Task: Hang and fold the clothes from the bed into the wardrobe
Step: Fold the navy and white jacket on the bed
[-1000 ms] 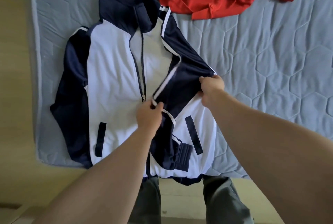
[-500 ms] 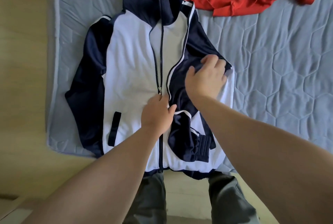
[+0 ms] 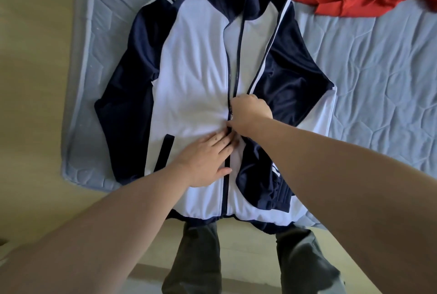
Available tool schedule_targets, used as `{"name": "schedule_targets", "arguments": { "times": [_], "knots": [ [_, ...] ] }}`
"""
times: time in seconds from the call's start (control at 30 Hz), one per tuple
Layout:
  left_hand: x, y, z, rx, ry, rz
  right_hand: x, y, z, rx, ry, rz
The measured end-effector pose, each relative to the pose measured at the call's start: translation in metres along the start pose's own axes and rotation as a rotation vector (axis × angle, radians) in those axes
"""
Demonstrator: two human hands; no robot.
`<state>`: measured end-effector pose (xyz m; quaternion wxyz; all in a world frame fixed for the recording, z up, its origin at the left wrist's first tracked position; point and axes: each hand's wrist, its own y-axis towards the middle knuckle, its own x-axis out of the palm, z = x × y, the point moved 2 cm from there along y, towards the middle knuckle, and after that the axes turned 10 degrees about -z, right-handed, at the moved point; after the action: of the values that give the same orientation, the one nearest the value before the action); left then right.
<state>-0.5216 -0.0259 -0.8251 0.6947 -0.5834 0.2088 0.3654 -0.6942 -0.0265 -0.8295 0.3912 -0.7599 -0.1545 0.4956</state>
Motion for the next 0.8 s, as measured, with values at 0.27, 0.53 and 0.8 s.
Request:
{"name": "schedule_targets", "arguments": {
  "times": [0.27,0.53,0.8],
  "knots": [
    [0.014,-0.001,-0.014,0.089,-0.024,-0.043,-0.014,0.006,0.002,-0.07,-0.227,0.036],
    [0.009,0.01,-0.021,0.145,-0.067,-0.073,-0.069,0.034,0.027,-0.059,-0.308,0.213],
    [0.01,0.021,-0.028,0.167,-0.092,-0.113,-0.143,0.094,0.033,0.262,0.076,0.438]
  ]
}}
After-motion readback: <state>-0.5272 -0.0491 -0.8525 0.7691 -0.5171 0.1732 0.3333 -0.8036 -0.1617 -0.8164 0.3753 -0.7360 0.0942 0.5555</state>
